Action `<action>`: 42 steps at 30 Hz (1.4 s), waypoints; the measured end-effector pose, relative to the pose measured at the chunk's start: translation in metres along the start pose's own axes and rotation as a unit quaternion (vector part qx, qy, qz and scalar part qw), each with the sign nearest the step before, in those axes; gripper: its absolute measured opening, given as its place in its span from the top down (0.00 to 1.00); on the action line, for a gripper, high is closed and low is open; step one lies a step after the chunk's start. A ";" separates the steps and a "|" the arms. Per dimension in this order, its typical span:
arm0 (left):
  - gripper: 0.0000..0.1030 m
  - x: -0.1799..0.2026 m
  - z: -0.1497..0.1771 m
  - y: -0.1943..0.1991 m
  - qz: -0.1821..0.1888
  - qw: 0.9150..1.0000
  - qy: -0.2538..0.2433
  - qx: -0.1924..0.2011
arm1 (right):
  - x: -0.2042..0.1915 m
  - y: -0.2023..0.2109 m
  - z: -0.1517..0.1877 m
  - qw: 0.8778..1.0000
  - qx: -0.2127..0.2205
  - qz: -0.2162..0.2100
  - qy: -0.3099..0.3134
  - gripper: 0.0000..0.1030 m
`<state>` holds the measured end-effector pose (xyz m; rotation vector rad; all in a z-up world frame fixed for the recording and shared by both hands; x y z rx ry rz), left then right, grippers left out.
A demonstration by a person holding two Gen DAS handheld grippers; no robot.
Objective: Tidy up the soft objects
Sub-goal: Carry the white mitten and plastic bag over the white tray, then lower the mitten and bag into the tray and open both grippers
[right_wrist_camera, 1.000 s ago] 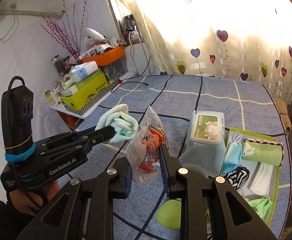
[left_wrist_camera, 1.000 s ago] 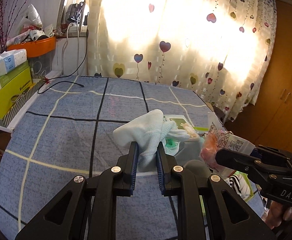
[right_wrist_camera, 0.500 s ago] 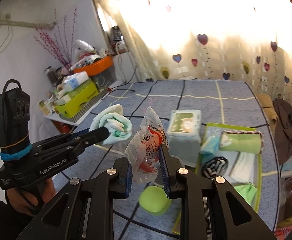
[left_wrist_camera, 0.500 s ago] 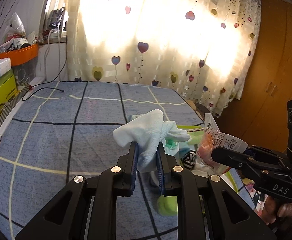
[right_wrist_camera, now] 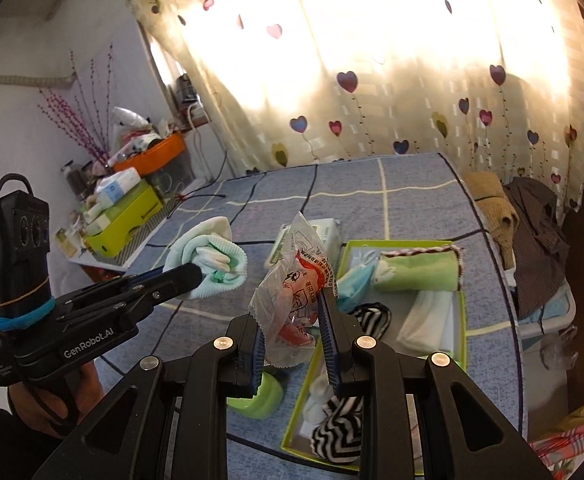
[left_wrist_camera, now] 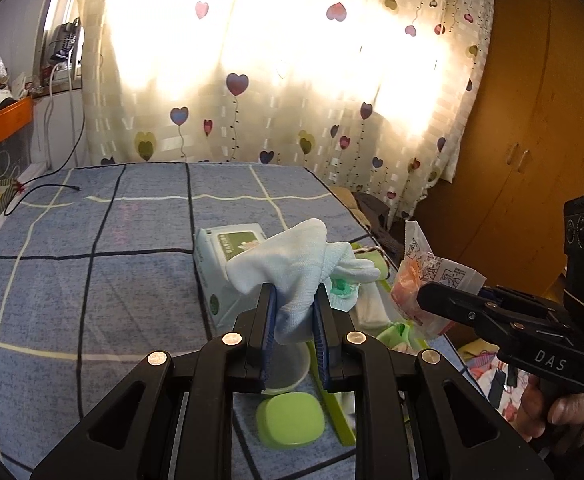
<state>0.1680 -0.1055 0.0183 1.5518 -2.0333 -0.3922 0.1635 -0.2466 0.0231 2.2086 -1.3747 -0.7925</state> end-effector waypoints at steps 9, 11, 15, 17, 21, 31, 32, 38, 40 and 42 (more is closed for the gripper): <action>0.82 0.018 0.005 -0.021 0.015 1.000 -0.012 -0.019 | 0.030 0.000 0.004 1.000 -0.001 0.018 -0.022 0.77; 0.82 0.022 0.008 -0.028 0.018 0.999 -0.015 -0.026 | 0.038 -0.001 0.007 0.999 -0.004 0.025 -0.027 0.77; 0.82 0.030 0.013 -0.040 0.023 0.999 -0.021 -0.039 | 0.054 -0.008 0.013 0.998 -0.013 0.045 -0.030 0.77; 0.82 0.034 0.016 -0.046 0.026 0.998 -0.024 -0.046 | 0.062 -0.014 0.018 0.998 -0.021 0.051 -0.033 0.77; 0.82 0.038 0.021 -0.054 0.029 0.998 -0.028 -0.056 | 0.075 -0.029 0.027 0.997 -0.038 0.068 -0.030 0.77; 0.82 0.048 0.030 -0.077 0.037 0.995 -0.033 -0.081 | 0.115 -0.058 0.052 0.987 -0.085 0.133 -0.012 0.77; 0.82 0.050 0.031 -0.080 0.039 0.995 -0.034 -0.085 | 0.118 -0.060 0.054 0.986 -0.089 0.138 -0.010 0.77; 0.82 0.058 0.041 -0.091 0.044 0.993 -0.041 -0.103 | 0.126 -0.071 0.066 0.986 -0.107 0.129 -0.019 0.67; 0.82 0.058 0.043 -0.094 0.043 0.992 -0.043 -0.107 | 0.125 -0.067 0.065 0.987 -0.101 0.122 -0.024 0.59; 0.82 0.059 0.044 -0.096 0.043 0.992 -0.042 -0.110 | 0.123 -0.063 0.062 0.988 -0.095 0.116 -0.028 0.54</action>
Point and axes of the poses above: each gripper's, at about its wrist camera, not at the fingertips, and y roughly against the way its jaws point, x to its right, z to its underside, the point moved 10 cm from there along -y, roughly the way its jaws point, and after that the axes turned 3 degrees about x, right-handed, at the moved point
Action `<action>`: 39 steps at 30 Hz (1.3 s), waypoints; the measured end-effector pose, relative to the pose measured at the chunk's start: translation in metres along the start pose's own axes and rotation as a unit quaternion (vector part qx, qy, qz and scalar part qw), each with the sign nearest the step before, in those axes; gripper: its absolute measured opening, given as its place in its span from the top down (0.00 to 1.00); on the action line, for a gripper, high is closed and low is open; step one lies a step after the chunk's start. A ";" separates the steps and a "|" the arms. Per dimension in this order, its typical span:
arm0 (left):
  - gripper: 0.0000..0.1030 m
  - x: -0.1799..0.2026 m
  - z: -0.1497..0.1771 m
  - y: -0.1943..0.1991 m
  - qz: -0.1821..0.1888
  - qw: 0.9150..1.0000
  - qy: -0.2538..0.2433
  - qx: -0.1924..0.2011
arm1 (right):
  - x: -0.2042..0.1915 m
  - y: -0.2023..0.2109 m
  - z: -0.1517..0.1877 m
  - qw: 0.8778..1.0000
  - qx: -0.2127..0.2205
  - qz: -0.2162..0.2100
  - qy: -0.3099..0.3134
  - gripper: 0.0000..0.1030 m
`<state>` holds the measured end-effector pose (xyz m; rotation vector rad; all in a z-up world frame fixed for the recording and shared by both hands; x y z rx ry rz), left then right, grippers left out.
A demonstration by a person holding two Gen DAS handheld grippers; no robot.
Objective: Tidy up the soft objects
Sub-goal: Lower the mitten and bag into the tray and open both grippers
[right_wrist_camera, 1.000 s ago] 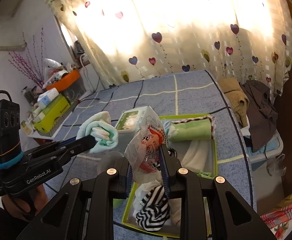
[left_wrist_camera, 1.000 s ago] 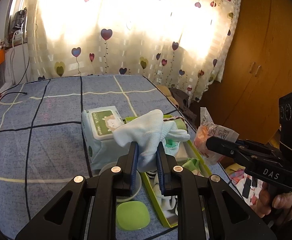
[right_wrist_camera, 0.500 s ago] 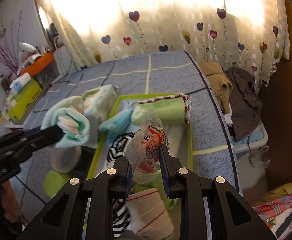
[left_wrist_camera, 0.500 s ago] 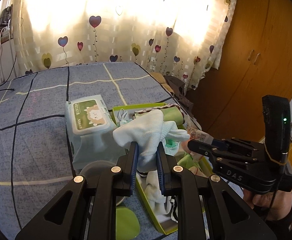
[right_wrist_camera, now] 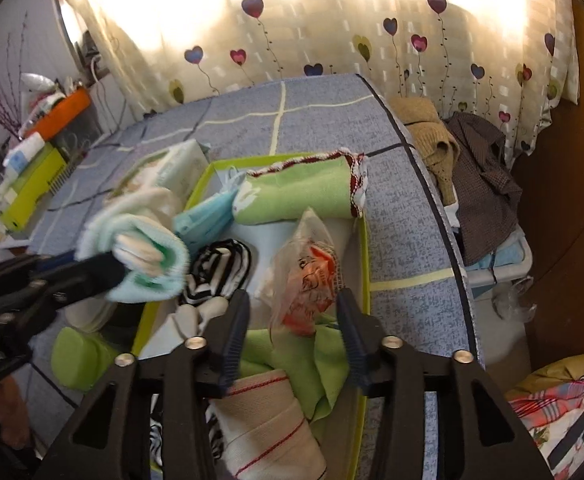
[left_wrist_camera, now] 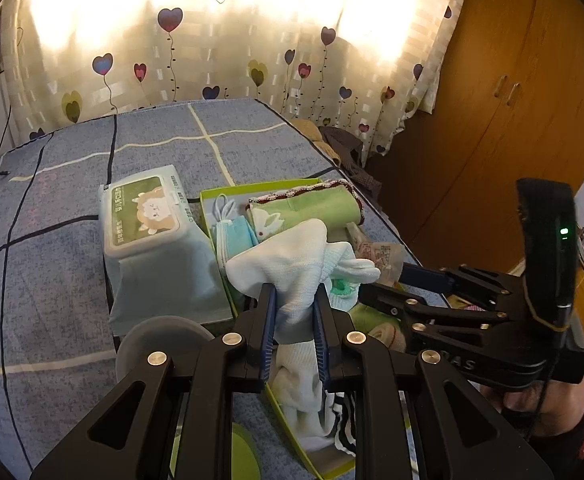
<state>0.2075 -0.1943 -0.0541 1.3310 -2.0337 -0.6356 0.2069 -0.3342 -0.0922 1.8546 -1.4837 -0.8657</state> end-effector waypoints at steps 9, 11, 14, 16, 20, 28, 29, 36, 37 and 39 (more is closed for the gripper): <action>0.82 0.004 0.002 -0.009 -0.005 1.000 -0.003 -0.009 | -0.017 0.025 -0.004 0.999 0.021 -0.004 0.026 0.51; 0.82 0.006 0.002 -0.011 -0.009 1.000 -0.009 -0.012 | -0.018 0.028 -0.004 0.999 0.024 -0.003 0.028 0.51; 0.82 0.006 0.002 -0.015 -0.015 1.000 -0.013 -0.016 | -0.016 0.031 -0.003 0.999 0.026 0.000 0.028 0.51; 0.82 0.006 0.002 -0.017 -0.016 1.000 -0.014 -0.018 | -0.014 0.033 -0.002 0.999 0.027 0.001 0.025 0.51; 0.81 0.010 0.001 -0.022 -0.014 0.999 -0.020 -0.023 | -0.011 0.036 -0.001 0.999 0.030 0.001 0.021 0.51; 0.70 0.015 0.006 -0.033 -0.012 0.999 -0.032 -0.040 | -0.007 0.039 0.003 0.999 0.030 -0.002 0.013 0.51; 0.67 0.016 0.005 -0.032 -0.008 0.999 -0.032 -0.039 | -0.007 0.039 0.004 0.999 0.030 -0.002 0.013 0.51; 0.66 0.018 0.003 -0.024 0.003 0.999 -0.032 -0.027 | -0.008 0.043 0.002 0.999 0.036 -0.004 0.012 0.51; 0.66 0.018 0.003 -0.023 0.003 0.999 -0.031 -0.028 | -0.007 0.044 0.003 0.999 0.036 -0.004 0.012 0.51; 0.66 0.018 0.003 -0.021 0.007 0.999 -0.027 -0.025 | -0.008 0.044 0.003 0.999 0.036 -0.004 0.012 0.51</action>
Point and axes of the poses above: each gripper's, at about its wrist camera, not at the fingertips, and y roughly against the way its jaws point, x to its right, z to its underside, the point moved 10 cm from there along -y, roughly the way its jaws point, and after that the axes turned 3 degrees about x, right-handed, at the moved point
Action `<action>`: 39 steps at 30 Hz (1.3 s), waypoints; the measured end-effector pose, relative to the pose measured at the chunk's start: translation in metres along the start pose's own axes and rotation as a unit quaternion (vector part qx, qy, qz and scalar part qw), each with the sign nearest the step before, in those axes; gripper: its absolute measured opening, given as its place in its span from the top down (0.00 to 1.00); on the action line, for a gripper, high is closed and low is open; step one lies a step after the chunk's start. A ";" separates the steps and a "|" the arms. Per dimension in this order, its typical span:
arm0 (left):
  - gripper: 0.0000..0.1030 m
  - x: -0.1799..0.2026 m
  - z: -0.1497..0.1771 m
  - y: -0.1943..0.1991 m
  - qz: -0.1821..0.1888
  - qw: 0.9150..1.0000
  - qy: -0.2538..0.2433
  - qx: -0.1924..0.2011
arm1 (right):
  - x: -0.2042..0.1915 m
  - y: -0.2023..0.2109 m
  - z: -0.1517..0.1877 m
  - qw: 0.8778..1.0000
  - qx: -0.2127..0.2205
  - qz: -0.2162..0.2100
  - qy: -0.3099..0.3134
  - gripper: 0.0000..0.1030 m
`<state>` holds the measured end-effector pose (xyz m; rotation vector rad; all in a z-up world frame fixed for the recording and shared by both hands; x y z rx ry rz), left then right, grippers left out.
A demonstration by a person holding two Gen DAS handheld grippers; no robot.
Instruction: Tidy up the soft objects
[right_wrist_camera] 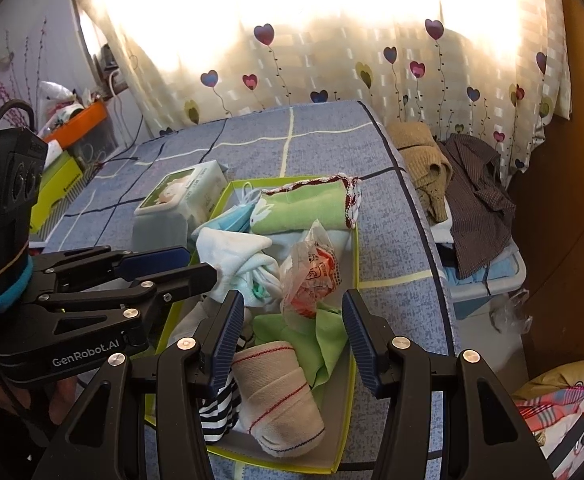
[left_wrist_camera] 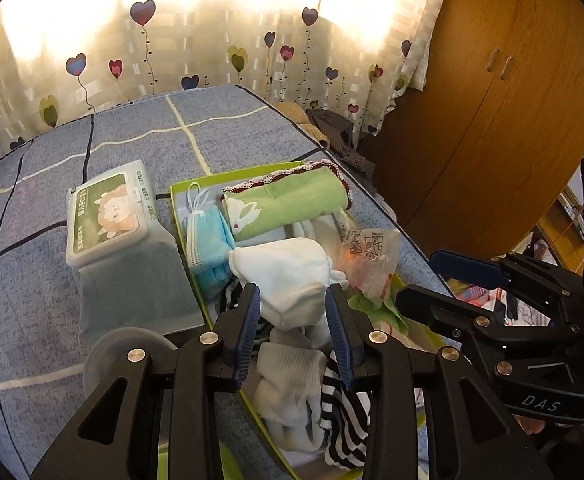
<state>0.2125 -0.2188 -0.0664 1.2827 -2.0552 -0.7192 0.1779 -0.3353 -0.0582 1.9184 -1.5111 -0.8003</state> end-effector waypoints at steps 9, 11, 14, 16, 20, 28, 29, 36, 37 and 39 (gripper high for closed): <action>0.66 -0.004 -0.010 0.014 -0.004 0.999 0.011 0.033 | -0.001 0.008 -0.002 1.000 0.008 0.000 -0.003 0.51; 0.66 -0.001 -0.009 0.011 -0.003 1.000 0.007 0.028 | -0.002 0.011 -0.001 1.000 0.009 -0.001 -0.003 0.51; 0.66 0.005 -0.005 -0.001 0.002 1.000 -0.004 0.006 | -0.003 0.013 0.001 1.000 0.009 -0.001 -0.002 0.51; 0.66 0.011 -0.002 -0.007 0.008 1.000 -0.009 -0.006 | -0.003 0.015 0.002 1.000 0.010 0.000 -0.003 0.51; 0.66 0.016 0.000 -0.018 0.008 1.000 -0.016 -0.019 | -0.001 0.022 0.004 1.000 0.014 0.003 -0.009 0.51; 0.66 0.020 0.000 -0.003 0.016 1.000 -0.011 -0.007 | 0.002 0.036 0.010 1.000 0.022 0.007 -0.015 0.51; 0.66 0.020 0.001 0.002 0.016 1.000 -0.008 -0.007 | 0.001 0.037 0.010 1.000 0.023 0.006 -0.015 0.51; 0.66 0.028 0.004 0.032 0.015 1.000 -0.009 0.014 | -0.009 0.052 0.013 0.999 0.030 0.007 -0.006 0.51; 0.66 0.029 0.005 0.036 0.015 1.000 -0.008 0.016 | -0.010 0.054 0.014 0.999 0.031 0.008 -0.004 0.51; 0.66 0.029 0.009 0.046 0.014 1.000 -0.005 0.019 | -0.014 0.058 0.016 0.999 0.032 0.008 0.000 0.48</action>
Point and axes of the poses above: each gripper's, at about its wrist camera, not at the fingertips, and y roughly against the way its jaws point, x to its right, z to its underside, the point moved 10 cm from there along -y, roughly the way its jaws point, and after that the axes turned 3 degrees about x, right-handed, at the moved point
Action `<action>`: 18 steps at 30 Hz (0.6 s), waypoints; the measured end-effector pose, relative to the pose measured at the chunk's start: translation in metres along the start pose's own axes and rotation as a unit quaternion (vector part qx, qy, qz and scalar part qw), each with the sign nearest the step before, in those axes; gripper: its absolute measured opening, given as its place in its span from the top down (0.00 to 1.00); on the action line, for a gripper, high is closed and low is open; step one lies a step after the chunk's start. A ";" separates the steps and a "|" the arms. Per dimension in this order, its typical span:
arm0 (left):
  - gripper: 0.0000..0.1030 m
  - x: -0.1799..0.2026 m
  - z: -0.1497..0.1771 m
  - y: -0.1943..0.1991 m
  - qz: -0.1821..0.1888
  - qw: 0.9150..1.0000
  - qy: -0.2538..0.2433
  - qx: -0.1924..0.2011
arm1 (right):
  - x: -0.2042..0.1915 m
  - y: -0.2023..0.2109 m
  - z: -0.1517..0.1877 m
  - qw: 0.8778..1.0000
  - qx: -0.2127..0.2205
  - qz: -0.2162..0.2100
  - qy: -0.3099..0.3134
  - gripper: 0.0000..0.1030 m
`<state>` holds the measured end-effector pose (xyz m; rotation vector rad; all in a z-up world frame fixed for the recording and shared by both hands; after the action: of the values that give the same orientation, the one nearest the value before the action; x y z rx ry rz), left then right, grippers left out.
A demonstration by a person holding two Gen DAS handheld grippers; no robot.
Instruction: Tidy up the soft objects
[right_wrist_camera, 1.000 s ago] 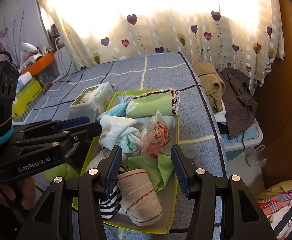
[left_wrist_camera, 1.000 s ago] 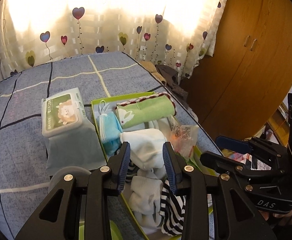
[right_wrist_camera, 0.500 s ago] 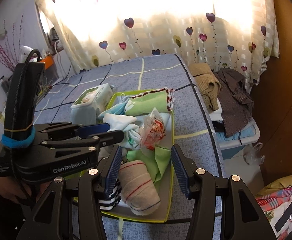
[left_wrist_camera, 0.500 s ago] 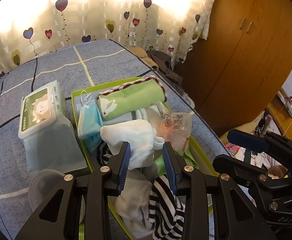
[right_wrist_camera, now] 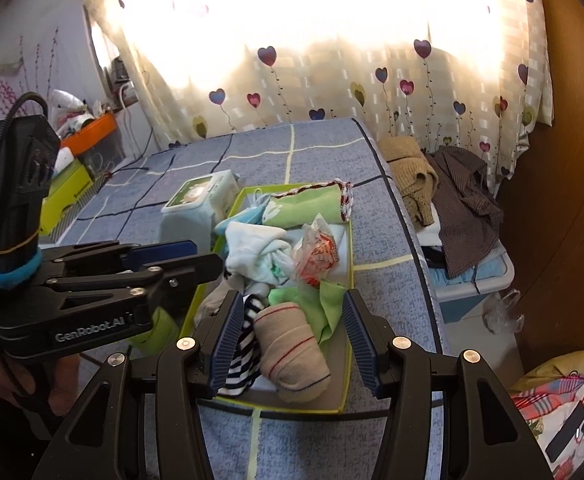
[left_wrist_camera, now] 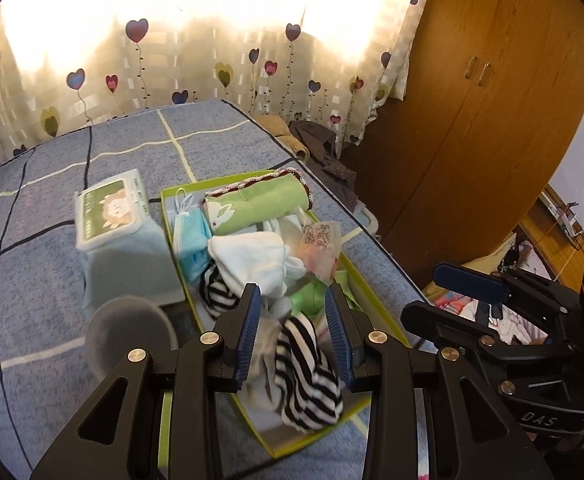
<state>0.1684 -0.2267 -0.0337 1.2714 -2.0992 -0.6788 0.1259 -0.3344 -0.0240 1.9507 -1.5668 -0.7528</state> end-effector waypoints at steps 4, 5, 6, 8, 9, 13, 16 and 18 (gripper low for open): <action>0.66 0.001 0.009 0.016 -0.011 1.000 0.000 0.006 | -0.010 0.008 0.006 1.000 0.002 0.000 0.008 0.45; 0.66 0.001 0.013 0.021 -0.011 1.000 0.001 0.006 | -0.012 0.009 0.007 1.000 0.002 0.000 0.010 0.45; 0.66 0.000 0.016 0.023 -0.013 1.000 0.001 0.006 | -0.014 0.010 0.008 1.000 0.002 0.000 0.011 0.44; 0.66 -0.002 0.022 0.030 -0.020 1.000 0.005 0.007 | -0.019 0.013 0.013 1.000 0.001 -0.001 0.015 0.44; 0.66 -0.003 0.025 0.032 -0.021 1.000 0.007 0.007 | -0.021 0.015 0.015 1.000 0.001 -0.001 0.016 0.44; 0.66 -0.008 0.036 0.041 -0.034 0.999 0.012 0.004 | -0.028 0.018 0.024 1.000 -0.002 0.001 0.020 0.42; 0.66 -0.009 0.043 0.047 -0.038 0.999 0.015 0.004 | -0.033 0.020 0.031 1.000 -0.004 0.000 0.022 0.42; 0.66 -0.010 0.047 0.051 -0.042 0.999 0.016 0.004 | -0.036 0.019 0.034 1.000 -0.006 -0.002 0.022 0.41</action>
<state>0.1079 -0.1910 -0.0340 1.3727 -2.0348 -0.6817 0.0829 -0.3045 -0.0309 1.9491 -1.5296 -0.7131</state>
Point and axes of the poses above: each gripper's, at about its wrist camera, not at the fingertips, and y roughly against the way its jaws point, x to its right, z to its underside, the point moved 10 cm from there along -y, roughly the way its jaws point, and after that the axes turned 3 degrees about x, right-handed, at the moved point
